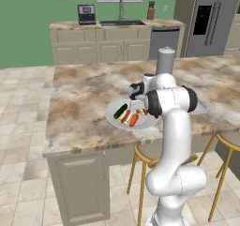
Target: Place one cooked food and one vegetable from the large plate to each tupperware container.
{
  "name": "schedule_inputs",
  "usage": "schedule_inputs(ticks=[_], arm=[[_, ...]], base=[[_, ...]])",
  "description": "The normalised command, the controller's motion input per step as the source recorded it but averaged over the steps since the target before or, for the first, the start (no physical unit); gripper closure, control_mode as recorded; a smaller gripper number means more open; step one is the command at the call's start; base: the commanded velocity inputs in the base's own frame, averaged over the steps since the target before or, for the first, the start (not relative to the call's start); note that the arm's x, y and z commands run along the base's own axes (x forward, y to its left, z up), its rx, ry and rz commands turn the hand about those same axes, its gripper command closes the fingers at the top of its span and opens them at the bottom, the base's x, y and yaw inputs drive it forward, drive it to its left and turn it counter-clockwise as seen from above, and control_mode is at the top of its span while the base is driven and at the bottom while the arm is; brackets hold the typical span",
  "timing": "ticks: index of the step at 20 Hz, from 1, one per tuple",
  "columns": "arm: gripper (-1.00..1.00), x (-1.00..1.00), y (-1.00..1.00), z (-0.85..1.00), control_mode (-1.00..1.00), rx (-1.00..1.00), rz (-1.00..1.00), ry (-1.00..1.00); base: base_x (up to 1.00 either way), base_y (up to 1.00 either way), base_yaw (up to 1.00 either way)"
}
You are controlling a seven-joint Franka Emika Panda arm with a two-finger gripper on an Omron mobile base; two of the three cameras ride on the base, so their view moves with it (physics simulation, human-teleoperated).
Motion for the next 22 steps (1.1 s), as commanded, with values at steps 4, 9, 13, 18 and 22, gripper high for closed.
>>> schedule_inputs(ticks=[4, 9, 13, 18, 22], arm=[[1.00, 0.00, -0.14, 0.07, -1.00, 0.00, -0.01, 0.00], [1.00, 0.00, -0.62, 0.60, -1.00, -0.05, 0.04, -0.08], [1.00, 0.00, -1.00, 0.63, -1.00, 0.00, 0.15, -0.13], [1.00, -0.19, -1.00, 0.46, -1.00, 0.00, 0.12, -0.19], [1.00, -0.37, -1.00, 0.30, -1.00, 0.00, 0.14, -0.22]], base=[[0.00, 0.00, 0.00], [0.00, 0.00, 0.00], [0.00, 0.00, 0.00], [0.00, 0.00, 0.00], [0.00, 0.00, 0.00]])
